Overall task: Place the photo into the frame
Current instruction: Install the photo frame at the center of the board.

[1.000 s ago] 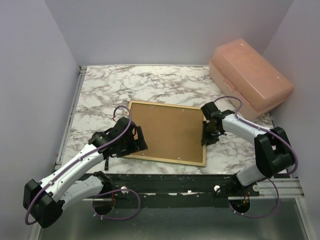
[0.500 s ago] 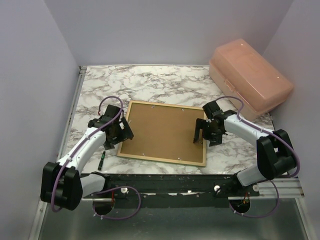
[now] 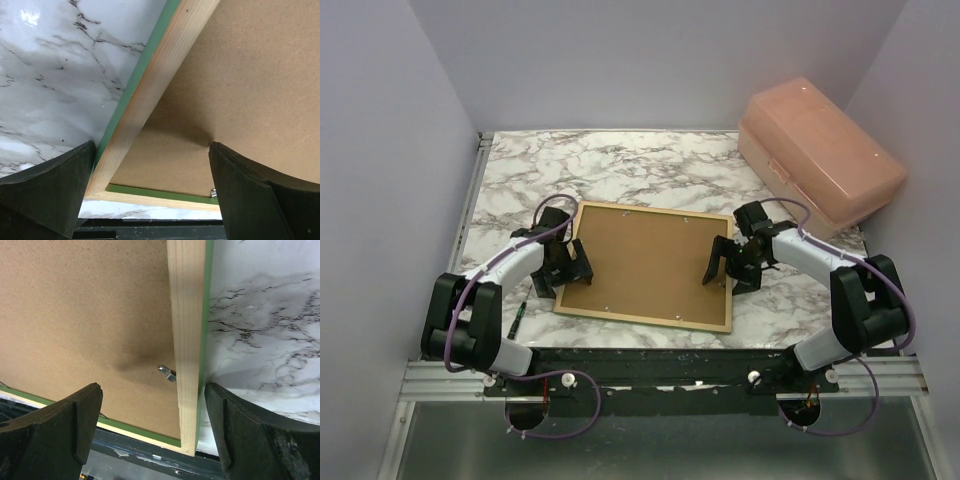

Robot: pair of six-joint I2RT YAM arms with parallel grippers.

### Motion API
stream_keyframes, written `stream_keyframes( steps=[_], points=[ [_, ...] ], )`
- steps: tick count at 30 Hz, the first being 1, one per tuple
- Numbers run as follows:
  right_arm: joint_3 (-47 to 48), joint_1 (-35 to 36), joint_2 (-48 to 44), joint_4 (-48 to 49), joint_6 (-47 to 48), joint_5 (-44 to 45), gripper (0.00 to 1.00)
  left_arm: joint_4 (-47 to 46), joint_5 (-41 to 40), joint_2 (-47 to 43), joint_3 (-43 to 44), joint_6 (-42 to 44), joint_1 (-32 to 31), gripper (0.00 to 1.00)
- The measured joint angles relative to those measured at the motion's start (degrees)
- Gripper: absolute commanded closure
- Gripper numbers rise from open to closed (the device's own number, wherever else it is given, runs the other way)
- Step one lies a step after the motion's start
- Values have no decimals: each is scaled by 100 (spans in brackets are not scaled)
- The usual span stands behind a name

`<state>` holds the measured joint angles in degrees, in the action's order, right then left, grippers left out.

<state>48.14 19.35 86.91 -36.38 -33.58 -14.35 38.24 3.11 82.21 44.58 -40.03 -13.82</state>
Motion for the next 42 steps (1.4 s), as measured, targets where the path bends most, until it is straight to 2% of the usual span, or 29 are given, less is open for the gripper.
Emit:
stream_keyframes(
  steps=[7,11,18,23,27,32,35,42],
  points=[
    [0,-9,68,37,22,-116,9,-20,258,-70,-46,251,-9,9],
    [0,-72,63,4,74,-46,9,-173,310,-417,-330,251,-256,10],
    [0,-144,-13,-151,258,470,8,-186,129,-1104,-846,-120,-1384,10],
    [0,-146,-79,-227,299,918,3,-57,68,-1700,-1209,-748,-2243,10],
    [2,-140,-87,-254,295,1150,0,55,164,-2072,-1412,-1248,-2684,2],
    [63,-101,-24,-282,260,1211,0,284,118,-2243,-1344,-1580,-2756,1],
    [103,-98,20,-297,251,1213,0,551,-138,-2046,-962,-1611,-2662,2],
    [125,-96,22,-297,254,1220,0,616,-581,-1130,-103,-1276,-1915,5]
  ],
)
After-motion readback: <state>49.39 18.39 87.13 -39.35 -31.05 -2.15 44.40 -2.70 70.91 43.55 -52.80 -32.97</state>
